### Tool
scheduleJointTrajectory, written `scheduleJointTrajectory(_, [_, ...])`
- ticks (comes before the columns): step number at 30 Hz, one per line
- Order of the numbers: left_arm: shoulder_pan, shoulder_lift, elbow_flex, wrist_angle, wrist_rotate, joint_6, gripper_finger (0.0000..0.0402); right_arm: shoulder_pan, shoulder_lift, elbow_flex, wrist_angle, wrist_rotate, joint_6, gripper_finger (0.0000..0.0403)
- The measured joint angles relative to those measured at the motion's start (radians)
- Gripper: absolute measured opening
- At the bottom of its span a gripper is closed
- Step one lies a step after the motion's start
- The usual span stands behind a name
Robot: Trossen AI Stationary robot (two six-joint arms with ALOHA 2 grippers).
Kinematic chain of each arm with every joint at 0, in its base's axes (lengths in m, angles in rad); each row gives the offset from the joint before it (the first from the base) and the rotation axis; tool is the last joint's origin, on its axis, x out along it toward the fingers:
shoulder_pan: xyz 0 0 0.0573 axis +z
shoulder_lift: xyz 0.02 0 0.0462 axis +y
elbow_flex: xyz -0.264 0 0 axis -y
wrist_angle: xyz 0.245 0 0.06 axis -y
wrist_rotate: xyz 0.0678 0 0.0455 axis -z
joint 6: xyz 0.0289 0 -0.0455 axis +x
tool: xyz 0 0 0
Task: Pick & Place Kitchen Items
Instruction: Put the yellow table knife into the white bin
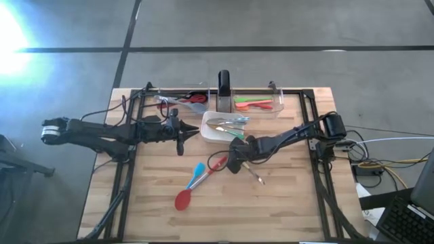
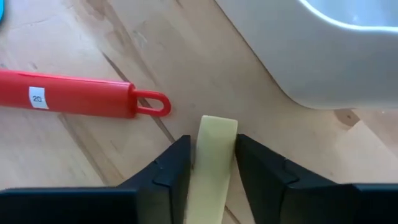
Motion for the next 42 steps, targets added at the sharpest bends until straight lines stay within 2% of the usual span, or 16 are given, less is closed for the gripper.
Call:
scheduleJointTrajectory(5, [0.0,0.0,0.0,0.0,0.0,0.0,0.0067,0.0,0.001,-0.001,-0.006,-0.001,0.006,0.0066])
scheduleJointTrajectory(14, [0.0,0.0,-0.001,0.0,0.0,0.0,0.0067,0.001,-0.04,-0.006,-0.025,-0.013,0.005,0.0066])
scheduleJointTrajectory(22, [0.0,0.0,-0.004,-0.001,0.0,0.0,0.0067,0.033,-0.229,-0.007,-0.037,-0.003,-0.027,0.0066])
scheduleJointTrajectory(27, [0.0,0.0,-0.005,0.0,0.0,0.0,0.0067,0.073,-0.375,-0.005,-0.033,0.072,-0.068,0.0066])
scheduleJointTrajectory(33, [0.0,0.0,-0.005,0.001,0.0,-0.006,0.0067,0.148,-0.513,-0.005,-0.03,0.227,-0.138,0.0066])
scheduleJointTrajectory(39, [0.0,0.001,-0.005,0.012,0.002,-0.007,0.0067,0.214,-0.579,-0.005,0.005,0.35,-0.224,0.0066])
scheduleJointTrajectory(42, [0.0,0.009,-0.009,0.079,0.057,0.014,0.0067,0.235,-0.587,-0.005,0.102,0.361,-0.324,0.0066])
